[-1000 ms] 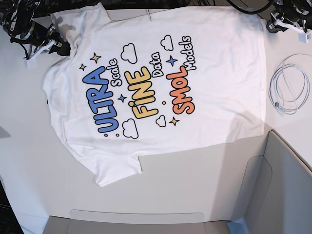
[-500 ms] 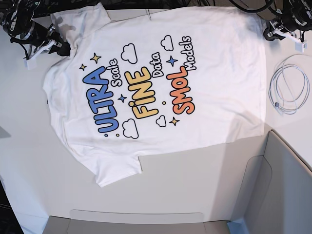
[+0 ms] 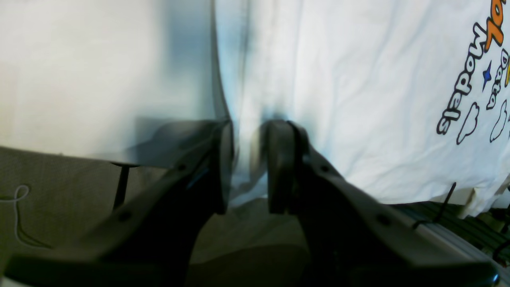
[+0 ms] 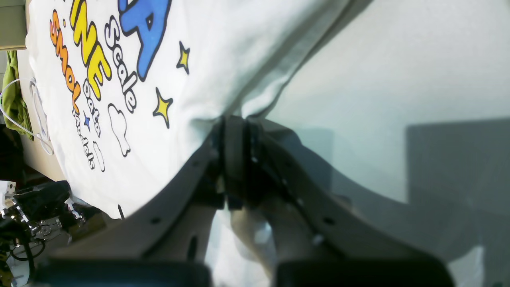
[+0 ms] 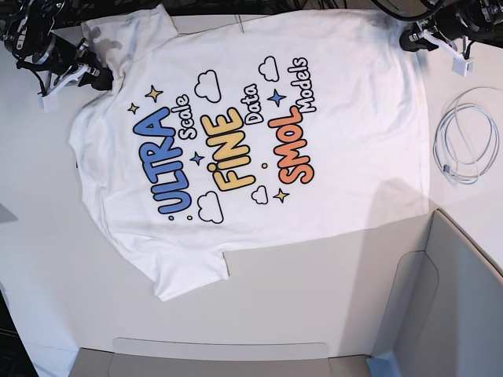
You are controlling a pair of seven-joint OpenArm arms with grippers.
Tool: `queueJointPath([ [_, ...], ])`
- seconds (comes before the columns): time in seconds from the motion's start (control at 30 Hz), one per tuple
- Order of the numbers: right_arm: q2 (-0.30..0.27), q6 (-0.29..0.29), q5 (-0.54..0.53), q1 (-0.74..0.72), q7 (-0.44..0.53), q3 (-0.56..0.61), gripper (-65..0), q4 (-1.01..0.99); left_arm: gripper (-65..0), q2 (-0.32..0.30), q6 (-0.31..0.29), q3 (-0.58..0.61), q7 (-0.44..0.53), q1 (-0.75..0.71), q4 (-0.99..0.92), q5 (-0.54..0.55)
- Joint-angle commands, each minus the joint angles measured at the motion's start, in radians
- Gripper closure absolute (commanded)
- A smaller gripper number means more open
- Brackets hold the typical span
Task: Layout the t-shirt on the table in an organized manner, then fold the t-shirt properly
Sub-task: 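Lower both grippers to the shirt's shoulder edge and grasp it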
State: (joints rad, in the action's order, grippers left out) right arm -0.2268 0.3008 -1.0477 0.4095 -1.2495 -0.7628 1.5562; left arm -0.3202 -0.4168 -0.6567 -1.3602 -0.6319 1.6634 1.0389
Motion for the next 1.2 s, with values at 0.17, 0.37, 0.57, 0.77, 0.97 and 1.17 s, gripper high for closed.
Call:
queueJointPath([
  [0.17,-0.013,-0.007,0.088,0.009,-0.023,-0.004,0.0,-0.001,-16.7,-0.001,0.008,0.068,-0.036,-0.009,0.001,-0.013],
  [0.37,-0.013,-0.007,0.088,0.009,-0.023,-0.004,0.0,-0.001,-16.7,-0.029,0.008,0.071,-0.036,-0.007,-0.004,-0.018],
  [0.57,-0.013,-0.007,0.088,0.009,-0.023,-0.004,0.0,-0.001,-16.3,-0.055,0.008,0.064,-0.036,-0.015,-0.001,-0.015],
  [0.77,-0.013,-0.007,0.085,0.009,-0.023,-0.004,0.0,-0.001,-16.3,-0.058,0.008,0.062,-0.036,-0.041,0.001,-0.015],
  [0.97,-0.013,-0.007,0.083,0.012,-0.023,-0.004,0.0,0.002,-8.8,-0.058,0.008,0.062,-0.036,-0.044,0.002,-0.015],
  [1.17,-0.013,-0.007,0.083,0.015,-0.023,-0.007,0.0,0.008,0.0,-0.060,0.008,0.061,-0.036,-0.041,0.002,-0.013],
])
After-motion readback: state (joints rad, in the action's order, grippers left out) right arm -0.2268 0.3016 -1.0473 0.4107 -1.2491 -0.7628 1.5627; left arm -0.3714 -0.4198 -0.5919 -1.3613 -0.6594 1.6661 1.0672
